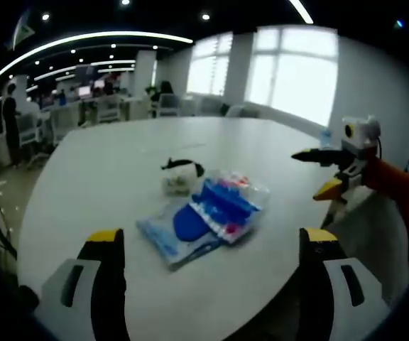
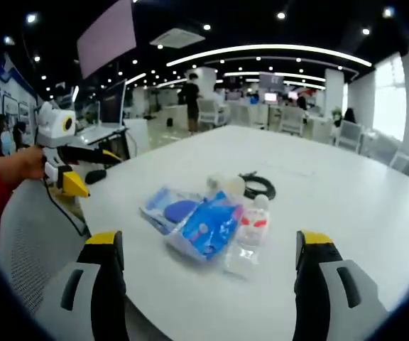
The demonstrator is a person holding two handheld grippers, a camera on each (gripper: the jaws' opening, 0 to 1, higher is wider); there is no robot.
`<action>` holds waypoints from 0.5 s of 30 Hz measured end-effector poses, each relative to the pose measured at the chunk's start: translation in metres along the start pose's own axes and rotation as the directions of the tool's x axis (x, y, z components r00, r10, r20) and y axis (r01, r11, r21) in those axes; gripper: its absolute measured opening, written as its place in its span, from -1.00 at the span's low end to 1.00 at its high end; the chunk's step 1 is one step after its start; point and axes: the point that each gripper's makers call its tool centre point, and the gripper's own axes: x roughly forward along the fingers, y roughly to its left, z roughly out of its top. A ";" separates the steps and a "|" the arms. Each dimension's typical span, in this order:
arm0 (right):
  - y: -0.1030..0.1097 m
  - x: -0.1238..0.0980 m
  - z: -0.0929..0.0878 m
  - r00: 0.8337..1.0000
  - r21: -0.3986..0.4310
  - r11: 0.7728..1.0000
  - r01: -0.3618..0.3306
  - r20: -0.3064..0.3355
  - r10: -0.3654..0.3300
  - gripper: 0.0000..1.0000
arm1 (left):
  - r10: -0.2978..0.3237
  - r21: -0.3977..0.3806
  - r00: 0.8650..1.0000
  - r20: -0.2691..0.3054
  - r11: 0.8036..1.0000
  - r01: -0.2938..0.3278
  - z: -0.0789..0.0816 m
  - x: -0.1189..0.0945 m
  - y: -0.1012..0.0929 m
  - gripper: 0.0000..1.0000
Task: Arrange the tabletop items into an orderly group along one side of the table until the central work area is clear of visible clutter.
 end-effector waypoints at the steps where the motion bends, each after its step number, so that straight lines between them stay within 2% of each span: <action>1: 0.000 0.000 0.000 1.000 0.000 1.000 0.000 0.000 0.000 0.99 | 0.000 0.000 1.000 0.000 1.000 0.000 0.000 0.000 0.000 0.99; 15: 0.000 0.000 -0.001 1.000 0.006 1.000 -0.001 -0.001 0.001 0.99 | -0.001 0.001 1.000 -0.003 1.000 0.001 -0.001 0.000 0.000 0.99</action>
